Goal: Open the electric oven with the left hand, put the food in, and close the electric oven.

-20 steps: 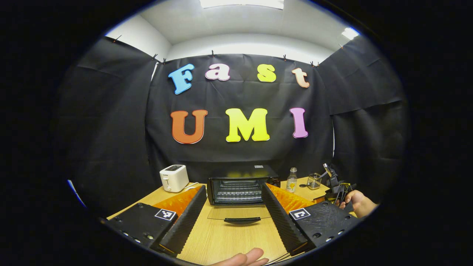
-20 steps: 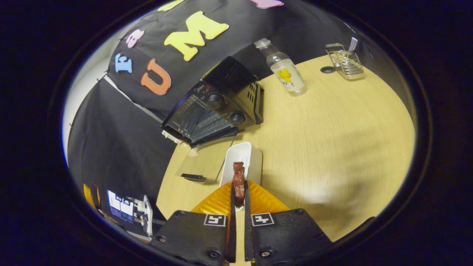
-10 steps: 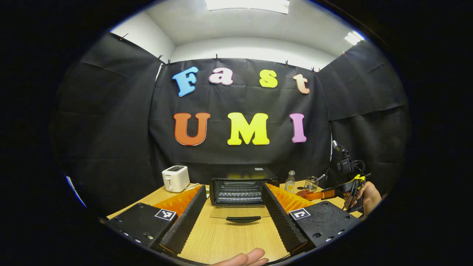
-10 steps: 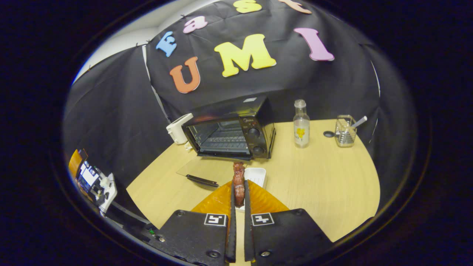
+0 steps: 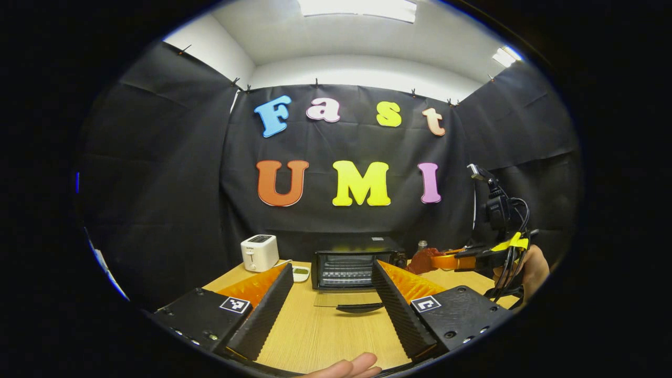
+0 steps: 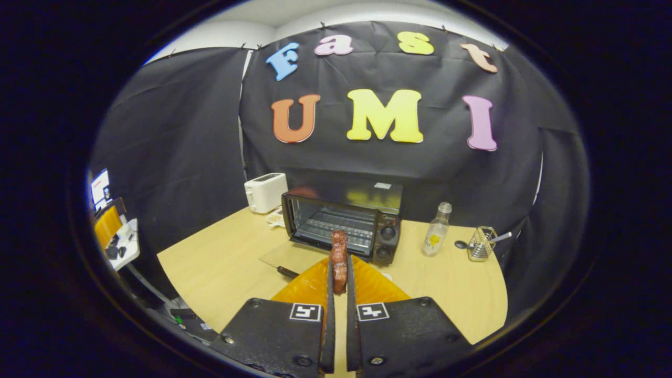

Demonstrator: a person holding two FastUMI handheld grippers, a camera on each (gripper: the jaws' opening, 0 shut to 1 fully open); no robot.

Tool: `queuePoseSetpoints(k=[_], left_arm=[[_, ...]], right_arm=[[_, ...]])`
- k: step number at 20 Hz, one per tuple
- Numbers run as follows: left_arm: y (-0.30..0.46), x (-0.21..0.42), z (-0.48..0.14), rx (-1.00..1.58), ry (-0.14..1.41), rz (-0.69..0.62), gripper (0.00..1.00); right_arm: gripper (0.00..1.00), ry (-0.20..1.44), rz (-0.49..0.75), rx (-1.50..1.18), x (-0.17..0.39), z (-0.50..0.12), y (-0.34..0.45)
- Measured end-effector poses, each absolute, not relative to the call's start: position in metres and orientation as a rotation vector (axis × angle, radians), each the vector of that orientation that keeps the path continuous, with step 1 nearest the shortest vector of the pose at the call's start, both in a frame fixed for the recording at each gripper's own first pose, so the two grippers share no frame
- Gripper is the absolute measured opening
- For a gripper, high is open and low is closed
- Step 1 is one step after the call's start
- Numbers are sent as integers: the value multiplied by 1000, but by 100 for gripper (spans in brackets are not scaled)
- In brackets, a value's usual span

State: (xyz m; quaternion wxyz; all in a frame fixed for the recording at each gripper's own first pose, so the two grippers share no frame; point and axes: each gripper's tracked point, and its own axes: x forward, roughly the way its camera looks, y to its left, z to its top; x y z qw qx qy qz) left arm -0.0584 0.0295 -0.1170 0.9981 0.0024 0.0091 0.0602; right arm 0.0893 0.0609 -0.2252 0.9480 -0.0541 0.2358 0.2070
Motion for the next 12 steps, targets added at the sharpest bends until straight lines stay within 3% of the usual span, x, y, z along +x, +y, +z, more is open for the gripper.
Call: queuePoseSetpoints(k=[10,12], left_arm=[[111,-64,-148,-22,30,218,95],[126,-60,-160,-11,44,247,95]], right_arm=[[9,430,323,-104,131,-267,153],[15,409,279,-72,148,-277,162]])
